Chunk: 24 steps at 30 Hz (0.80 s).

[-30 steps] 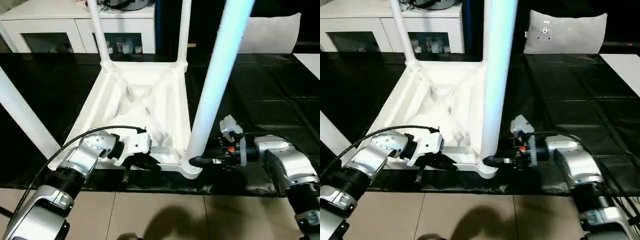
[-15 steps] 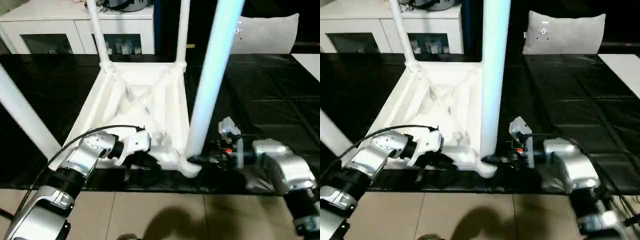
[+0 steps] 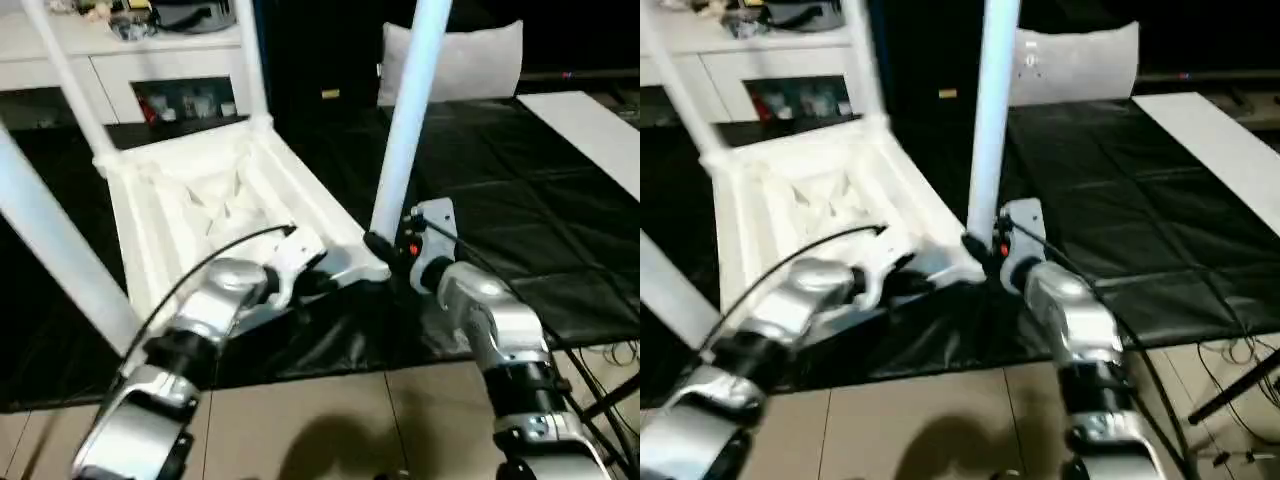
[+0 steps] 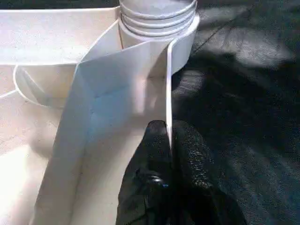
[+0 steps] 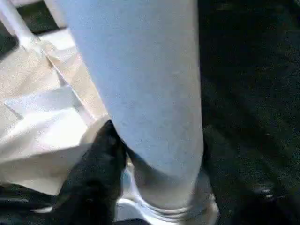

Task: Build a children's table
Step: Rotate leg to tighten

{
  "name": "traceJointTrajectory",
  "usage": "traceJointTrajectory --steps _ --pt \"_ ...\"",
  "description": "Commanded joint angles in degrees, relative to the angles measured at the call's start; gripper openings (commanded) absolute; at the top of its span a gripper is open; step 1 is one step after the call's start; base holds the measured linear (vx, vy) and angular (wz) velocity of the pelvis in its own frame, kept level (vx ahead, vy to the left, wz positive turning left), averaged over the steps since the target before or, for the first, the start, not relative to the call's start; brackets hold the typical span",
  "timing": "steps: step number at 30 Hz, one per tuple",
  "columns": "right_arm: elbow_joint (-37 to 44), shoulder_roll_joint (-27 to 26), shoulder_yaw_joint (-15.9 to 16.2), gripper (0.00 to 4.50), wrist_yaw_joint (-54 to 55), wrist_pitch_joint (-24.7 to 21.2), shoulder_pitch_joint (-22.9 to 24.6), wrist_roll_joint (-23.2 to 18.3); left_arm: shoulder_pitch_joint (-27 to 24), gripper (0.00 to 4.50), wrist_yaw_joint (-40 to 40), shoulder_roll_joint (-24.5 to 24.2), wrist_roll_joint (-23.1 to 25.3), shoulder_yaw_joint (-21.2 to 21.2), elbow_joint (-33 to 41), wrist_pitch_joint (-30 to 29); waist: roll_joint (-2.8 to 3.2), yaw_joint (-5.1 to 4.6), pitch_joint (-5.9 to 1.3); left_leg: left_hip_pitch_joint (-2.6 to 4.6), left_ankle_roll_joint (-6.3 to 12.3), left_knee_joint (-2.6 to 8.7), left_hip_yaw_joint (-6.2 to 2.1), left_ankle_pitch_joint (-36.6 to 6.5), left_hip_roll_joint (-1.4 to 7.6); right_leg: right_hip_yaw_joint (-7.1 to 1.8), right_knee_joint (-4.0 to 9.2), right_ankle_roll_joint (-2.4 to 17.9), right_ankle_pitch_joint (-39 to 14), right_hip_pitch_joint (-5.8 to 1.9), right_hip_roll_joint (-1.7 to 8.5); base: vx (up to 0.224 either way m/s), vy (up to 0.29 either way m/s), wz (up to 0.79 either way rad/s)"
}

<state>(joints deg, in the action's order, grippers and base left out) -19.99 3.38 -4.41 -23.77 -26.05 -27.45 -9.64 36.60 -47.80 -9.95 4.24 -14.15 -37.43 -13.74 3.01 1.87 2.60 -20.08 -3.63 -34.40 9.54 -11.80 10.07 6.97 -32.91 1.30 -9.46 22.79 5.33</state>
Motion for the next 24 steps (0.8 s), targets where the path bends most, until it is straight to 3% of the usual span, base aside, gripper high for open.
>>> traceJointTrajectory --steps 1,3,5,7,10,14,18,22,23,24 --pt "0.97 -1.80 1.98 2.90 -3.48 -1.89 0.98 -2.90 1.13 0.00 -0.39 1.02 -0.21 -1.29 1.08 2.83 -0.30 0.40 -3.32 -0.24 2.87 4.86 -1.32 -14.86 2.48 -2.86 5.08 6.20 -23.22 -3.04 3.87 0.000 0.000 0.00" --pt "2.49 -0.39 0.42 3.13 -5.69 -3.78 2.02 -4.76 0.64 0.00 -0.77 0.20 0.17 -1.81 1.46 3.89 -0.36 0.80 -3.49 -0.11 3.30 4.69 -1.12 -13.30 2.53 -3.18 4.78 7.16 -21.51 -3.09 3.99 0.000 0.000 0.00" --pt "3.17 1.37 0.97 3.23 -7.79 -3.95 2.75 -4.98 0.56 0.00 -0.77 -0.12 0.32 -1.97 1.29 4.69 -0.44 1.09 -3.55 -0.25 3.81 4.59 -0.94 -11.49 2.56 -3.28 4.47 8.20 -19.58 -3.11 4.00 0.000 0.000 0.00" --pt "4.46 4.88 1.19 3.50 -11.21 -4.41 4.15 -5.67 0.09 0.00 -2.66 -1.08 0.41 -2.63 1.32 6.00 -0.48 1.77 -3.75 -0.40 4.31 4.35 -0.79 -9.41 2.45 -3.28 4.48 7.52 -19.81 -3.44 4.08 0.000 0.000 0.00" --pt "5.51 9.12 0.37 3.66 -15.31 -3.99 4.95 -6.44 -0.87 0.00 -6.38 -2.60 0.54 -3.49 1.82 7.59 -0.54 2.44 -3.92 -0.56 4.88 4.27 -0.79 -6.63 2.56 -3.22 4.03 8.23 -16.82 -3.53 4.00 0.000 0.000 0.00" --pt "6.11 13.89 0.17 4.09 -20.50 -3.64 5.10 -6.78 -1.46 0.00 -9.95 -4.45 0.67 -4.73 1.50 10.80 0.14 2.96 -4.09 -0.47 5.40 4.08 -0.76 -6.26 2.83 -3.18 3.57 10.05 -12.51 -3.38 3.81 0.000 0.000 0.00" --pt "5.86 22.37 2.35 4.09 -32.27 -0.97 4.56 -7.03 -1.97 0.00 -18.58 -8.45 0.72 -7.46 0.59 16.16 0.01 4.00 -3.94 -0.44 5.55 4.01 -0.52 -7.73 2.87 -3.15 3.84 9.08 -15.48 -3.42 3.84 0.000 0.000 0.00" --pt "5.27 24.67 3.94 4.09 -37.15 1.25 4.59 -7.08 -1.79 0.00 -21.25 -9.01 0.12 -7.51 0.20 17.83 -0.06 4.41 -3.92 -0.44 5.34 3.99 -0.56 -7.84 2.98 -3.11 3.77 9.19 -16.32 -3.28 3.96 0.000 0.000 0.00" --pt "4.82 26.47 5.90 4.09 -42.08 1.59 4.10 -7.12 -1.36 0.00 -25.38 -10.01 -0.22 -8.43 -0.11 19.09 -0.46 4.66 -4.00 -0.41 5.55 3.96 -0.53 -7.48 3.00 -3.08 3.64 9.66 -15.88 -3.31 3.96 0.000 0.000 0.00" --pt "4.73 26.76 6.26 3.92 -42.85 1.66 4.00 -7.12 -1.28 0.00 -26.10 -10.22 -0.27 -8.65 -0.17 19.36 -0.35 4.84 -4.00 -0.41 5.72 3.94 -0.56 -7.40 3.04 -3.08 3.57 9.86 -15.75 -3.30 3.99 0.000 0.000 0.00"
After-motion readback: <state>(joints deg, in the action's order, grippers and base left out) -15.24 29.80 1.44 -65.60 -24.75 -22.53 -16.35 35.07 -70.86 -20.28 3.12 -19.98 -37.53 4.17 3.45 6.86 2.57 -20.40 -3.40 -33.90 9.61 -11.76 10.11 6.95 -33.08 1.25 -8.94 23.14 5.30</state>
